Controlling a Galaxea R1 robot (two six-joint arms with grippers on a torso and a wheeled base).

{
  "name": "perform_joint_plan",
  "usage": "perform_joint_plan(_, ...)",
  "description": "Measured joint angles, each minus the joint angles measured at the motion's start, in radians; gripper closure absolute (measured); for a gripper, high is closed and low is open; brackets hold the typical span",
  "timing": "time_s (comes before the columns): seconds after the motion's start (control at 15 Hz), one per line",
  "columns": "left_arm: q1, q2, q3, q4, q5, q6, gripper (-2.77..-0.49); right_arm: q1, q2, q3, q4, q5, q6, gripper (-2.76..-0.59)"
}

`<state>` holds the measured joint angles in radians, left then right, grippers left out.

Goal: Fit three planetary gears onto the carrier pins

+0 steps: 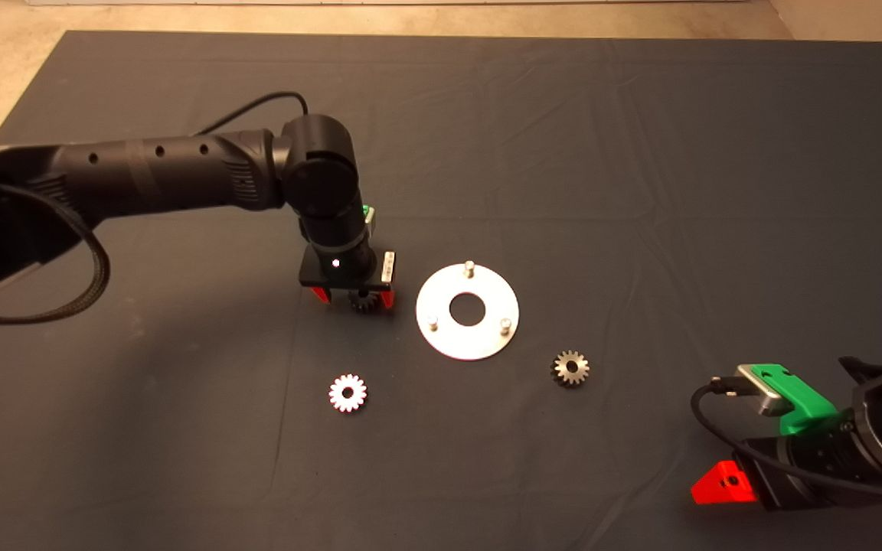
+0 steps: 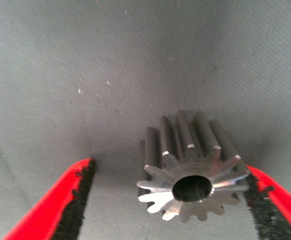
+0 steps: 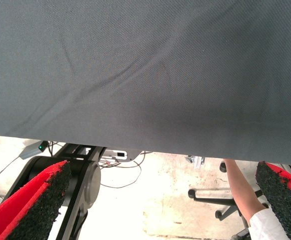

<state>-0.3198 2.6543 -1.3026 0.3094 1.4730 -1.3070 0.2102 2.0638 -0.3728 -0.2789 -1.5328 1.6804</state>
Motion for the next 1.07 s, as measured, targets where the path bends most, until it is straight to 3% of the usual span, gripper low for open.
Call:
perform_joint_plan(0.2,0.0,0.008,-0.003,0.0,-0.004,0.026,-1.95,0.0,0.0,0.0,0.0,0.0,0.0,-2.75)
perform_joint_plan(0.27,0.0,0.011,-0.005,0.0,-0.006,0.032,-1.86,0.0,0.0,0.0,0.0,0.0,0.0,-2.75)
perform_joint_plan(0.73,-0.002,0.021,-0.008,0.0,-0.01,0.034,-1.66,0.0,0.0,0.0,0.0,0.0,0.0,-2.75)
perform_joint_plan(1.07,-0.002,0.021,-0.022,0.0,-0.01,0.038,-1.39,0.0,0.0,0.0,0.0,0.0,0.0,-2.75)
